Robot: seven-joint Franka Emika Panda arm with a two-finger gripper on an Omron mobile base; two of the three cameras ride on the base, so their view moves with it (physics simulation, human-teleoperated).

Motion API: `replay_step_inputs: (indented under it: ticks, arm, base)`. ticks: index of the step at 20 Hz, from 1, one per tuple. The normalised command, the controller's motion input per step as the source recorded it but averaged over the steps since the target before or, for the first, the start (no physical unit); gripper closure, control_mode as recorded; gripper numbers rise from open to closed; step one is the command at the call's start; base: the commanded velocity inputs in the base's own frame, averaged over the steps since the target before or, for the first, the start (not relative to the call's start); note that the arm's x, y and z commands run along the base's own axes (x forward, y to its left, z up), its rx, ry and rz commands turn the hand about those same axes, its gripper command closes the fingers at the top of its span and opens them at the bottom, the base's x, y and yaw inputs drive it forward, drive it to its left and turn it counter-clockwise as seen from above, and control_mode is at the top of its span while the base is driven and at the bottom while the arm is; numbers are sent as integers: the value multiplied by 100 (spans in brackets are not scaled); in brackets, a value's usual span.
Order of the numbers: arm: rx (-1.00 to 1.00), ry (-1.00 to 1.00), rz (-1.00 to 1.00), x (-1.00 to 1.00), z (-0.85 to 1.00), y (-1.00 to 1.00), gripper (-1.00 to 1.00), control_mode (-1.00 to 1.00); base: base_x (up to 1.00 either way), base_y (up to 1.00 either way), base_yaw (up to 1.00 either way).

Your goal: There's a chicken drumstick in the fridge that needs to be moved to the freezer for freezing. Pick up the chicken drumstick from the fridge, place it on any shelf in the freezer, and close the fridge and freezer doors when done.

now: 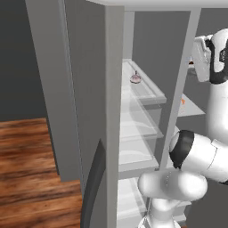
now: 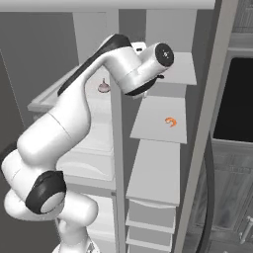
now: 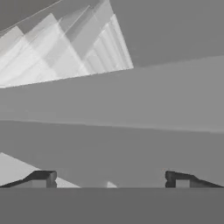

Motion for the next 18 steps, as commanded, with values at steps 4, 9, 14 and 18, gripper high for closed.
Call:
replay_step_inputs:
  ticks: [4, 9, 14, 18]
  arm:
    - [-22, -1, -8, -86, 7, 65, -100, -100]
    - [-1, -2, -26, -69, 9, 13, -100, -100]
    - [4, 0, -36, -72, 25, 3, -100, -100]
    - [8, -1, -30, -66, 24, 21, -100, -100]
  base:
    - [0, 0, 0]
    - [0, 0, 0]
    - [0, 0, 0]
    - [0, 0, 0]
